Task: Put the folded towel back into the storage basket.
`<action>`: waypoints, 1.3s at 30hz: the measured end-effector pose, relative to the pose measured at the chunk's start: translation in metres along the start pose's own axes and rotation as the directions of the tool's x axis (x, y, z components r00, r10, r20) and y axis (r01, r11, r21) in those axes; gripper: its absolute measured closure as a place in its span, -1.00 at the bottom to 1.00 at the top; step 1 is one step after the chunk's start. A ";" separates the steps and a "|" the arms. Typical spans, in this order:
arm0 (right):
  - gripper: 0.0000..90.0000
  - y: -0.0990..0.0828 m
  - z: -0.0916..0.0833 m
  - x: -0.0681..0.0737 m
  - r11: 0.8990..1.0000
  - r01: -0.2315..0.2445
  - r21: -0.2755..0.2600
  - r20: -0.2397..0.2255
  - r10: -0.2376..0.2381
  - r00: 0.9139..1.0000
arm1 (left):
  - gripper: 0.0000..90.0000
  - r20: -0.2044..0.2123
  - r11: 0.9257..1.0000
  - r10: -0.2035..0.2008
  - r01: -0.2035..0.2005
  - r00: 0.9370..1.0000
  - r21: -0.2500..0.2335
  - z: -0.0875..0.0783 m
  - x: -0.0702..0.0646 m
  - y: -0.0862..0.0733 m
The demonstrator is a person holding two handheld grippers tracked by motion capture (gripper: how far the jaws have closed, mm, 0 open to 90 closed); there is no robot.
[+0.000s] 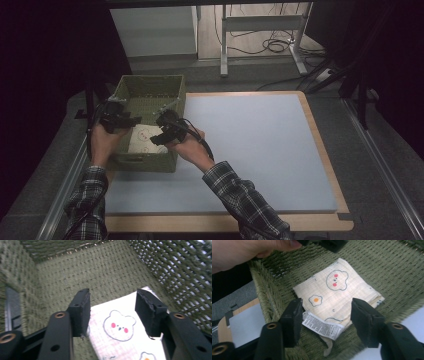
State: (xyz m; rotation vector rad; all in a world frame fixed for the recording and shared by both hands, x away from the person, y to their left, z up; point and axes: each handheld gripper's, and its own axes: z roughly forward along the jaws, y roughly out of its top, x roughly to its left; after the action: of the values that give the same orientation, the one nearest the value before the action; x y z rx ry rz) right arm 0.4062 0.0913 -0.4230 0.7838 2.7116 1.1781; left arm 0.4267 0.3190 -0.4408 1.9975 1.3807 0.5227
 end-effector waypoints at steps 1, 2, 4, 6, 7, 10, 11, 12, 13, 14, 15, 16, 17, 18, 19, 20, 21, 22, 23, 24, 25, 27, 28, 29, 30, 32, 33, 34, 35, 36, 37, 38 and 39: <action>-0.09 0.000 -0.004 0.000 1.000 0.004 -0.006 0.001 -0.004 1.000 | -0.07 0.006 1.000 -0.002 0.002 1.000 0.005 0.001 -0.001 0.001; -0.13 0.000 -0.007 -0.001 1.000 0.009 -0.013 0.000 -0.009 1.000 | -0.11 0.008 1.000 -0.002 0.002 1.000 0.012 0.002 -0.003 0.001; -0.19 -0.001 -0.013 -0.002 0.999 0.021 -0.026 -0.001 -0.021 1.000 | -0.18 0.018 1.000 -0.005 0.005 1.000 0.019 0.003 -0.005 0.002; -0.23 -0.002 -0.018 -0.002 0.999 0.027 -0.029 -0.002 -0.027 1.000 | -0.24 0.028 1.000 -0.010 0.009 1.000 0.024 0.005 -0.007 0.004; -0.25 -0.003 -0.021 -0.002 0.999 0.034 -0.031 -0.001 -0.034 0.999 | -0.27 0.034 1.000 -0.012 0.011 0.999 0.026 0.006 -0.008 0.004; -0.30 -0.008 -0.029 -0.004 0.998 0.053 -0.028 0.014 -0.052 0.999 | -0.37 0.051 0.999 -0.024 0.023 0.998 0.034 0.009 -0.012 0.005; -0.30 -0.008 -0.029 -0.004 0.998 0.053 -0.028 0.014 -0.052 0.999 | -0.37 0.051 0.999 -0.024 0.023 0.998 0.034 0.009 -0.012 0.005; -0.31 -0.009 -0.030 -0.004 0.998 0.054 -0.028 0.017 -0.053 0.998 | -0.37 0.058 0.999 -0.025 0.023 0.998 0.038 0.010 -0.013 0.006; -0.34 -0.013 -0.035 -0.007 0.998 0.055 -0.025 0.023 -0.054 0.998 | -0.43 0.061 0.999 -0.025 0.022 0.998 0.041 0.010 -0.015 0.006; -0.34 -0.013 -0.035 -0.007 0.998 0.055 -0.025 0.023 -0.054 0.998 | -0.43 0.063 0.999 -0.023 0.020 0.998 0.041 0.010 -0.016 0.007; -0.36 -0.015 -0.037 -0.009 0.998 0.058 -0.031 0.028 -0.057 0.998 | -0.44 0.067 0.999 -0.021 0.018 0.998 0.040 0.010 -0.018 0.008; -0.37 -0.017 -0.039 -0.010 0.998 0.056 -0.031 0.027 -0.056 0.998 | -0.48 0.072 0.999 -0.021 0.018 0.997 0.039 0.010 -0.020 0.008; -0.40 -0.022 -0.044 -0.014 0.998 0.053 -0.035 0.030 -0.052 0.998 | -0.54 0.073 0.999 -0.017 0.015 0.997 0.040 0.010 -0.021 0.009; -0.41 -0.025 -0.046 -0.016 0.998 0.051 -0.038 0.032 -0.050 0.998 | -0.55 0.077 0.999 -0.007 0.004 0.997 0.037 0.010 -0.025 0.010; -0.45 -0.028 -0.048 -0.018 0.998 0.050 -0.038 0.034 -0.048 0.998 | -0.59 0.081 0.999 -0.004 0.001 0.997 0.038 0.009 -0.027 0.011; -0.45 -0.028 -0.048 -0.018 0.998 0.050 -0.038 0.034 -0.048 0.998 | -0.61 0.081 0.999 -0.004 0.001 0.997 0.038 0.009 -0.027 0.011; -0.47 -0.031 -0.050 -0.020 0.998 0.048 -0.039 0.039 -0.046 0.998 | -0.61 0.087 0.999 -0.001 -0.002 0.996 0.038 0.009 -0.029 0.012; -0.49 -0.034 -0.052 -0.022 0.998 0.050 -0.039 0.044 -0.048 0.998 | -0.63 0.095 0.999 0.000 -0.004 0.995 0.037 0.009 -0.031 0.013; -0.51 -0.041 -0.057 -0.026 0.998 0.047 -0.044 0.046 -0.045 0.998 | -0.68 0.108 0.999 0.003 -0.007 0.994 0.035 0.007 -0.035 0.014; -0.51 -0.041 -0.057 -0.026 0.998 0.047 -0.044 0.046 -0.045 0.998 | -0.69 0.108 0.999 0.003 -0.007 0.994 0.035 0.007 -0.035 0.014; -0.52 -0.044 -0.060 -0.029 0.998 0.045 -0.049 0.044 -0.043 0.998 | -0.69 0.113 1.000 0.006 -0.009 0.994 0.030 0.007 -0.038 0.014; -0.56 -0.057 -0.068 -0.034 0.997 0.041 -0.058 0.042 -0.039 0.998 | -0.74 0.128 1.000 0.005 -0.008 0.992 0.023 0.005 -0.042 0.016; -0.56 -0.057 -0.068 -0.034 0.997 0.041 -0.058 0.042 -0.039 0.998 | -0.74 0.135 1.000 0.004 -0.006 0.991 0.019 0.005 -0.045 0.017; -0.57 -0.061 -0.071 -0.035 0.997 0.043 -0.058 0.043 -0.040 0.998 | -0.75 0.139 1.000 0.007 -0.009 0.990 0.017 0.004 -0.048 0.017; -0.58 -0.065 -0.073 -0.037 0.997 0.043 -0.058 0.043 -0.041 0.998 | -0.76 0.138 1.000 0.010 -0.012 0.990 0.014 0.004 -0.051 0.018; -0.61 -0.073 -0.078 -0.040 0.998 0.039 -0.059 0.042 -0.036 0.998 | -0.79 0.143 1.000 0.021 -0.023 0.989 0.010 0.002 -0.057 0.020; -0.62 -0.077 -0.080 -0.042 0.998 0.039 -0.057 0.042 -0.036 0.998 | -0.81 0.143 1.000 0.026 -0.027 0.989 0.005 0.001 -0.061 0.022; -0.63 -0.081 -0.083 -0.044 0.998 0.038 -0.059 0.039 -0.036 0.999 | -0.82 0.148 0.999 0.031 -0.032 0.989 0.000 0.000 -0.064 0.023; -0.65 -0.089 -0.089 -0.047 0.997 0.038 -0.065 0.041 -0.035 0.999 | -0.86 0.163 0.999 0.040 -0.039 0.986 -0.009 -0.002 -0.072 0.025; -0.65 -0.089 -0.089 -0.047 0.997 0.038 -0.065 0.041 -0.035 0.999 | -0.87 0.163 0.999 0.040 -0.039 0.986 -0.009 -0.002 -0.072 0.025; -0.68 -0.097 -0.095 -0.050 0.997 0.032 -0.072 0.043 -0.029 0.999 | -0.88 0.164 0.999 0.049 -0.048 0.985 -0.013 -0.003 -0.077 0.026; -0.68 -0.097 -0.095 -0.050 0.997 0.032 -0.072 0.043 -0.029 0.999 | -0.88 0.169 0.998 0.058 -0.056 0.984 -0.017 -0.004 -0.082 0.027; -0.69 -0.104 -0.101 -0.053 0.997 0.029 -0.077 0.046 -0.025 0.999 | -0.90 0.176 0.998 0.065 -0.062 0.982 -0.020 -0.005 -0.086 0.028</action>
State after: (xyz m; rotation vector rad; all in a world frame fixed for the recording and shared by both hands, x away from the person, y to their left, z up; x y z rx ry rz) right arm 0.3811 -0.0612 -0.4322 0.7522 2.6143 1.2366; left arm 0.4106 0.2335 -0.4144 2.0290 1.2058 0.3727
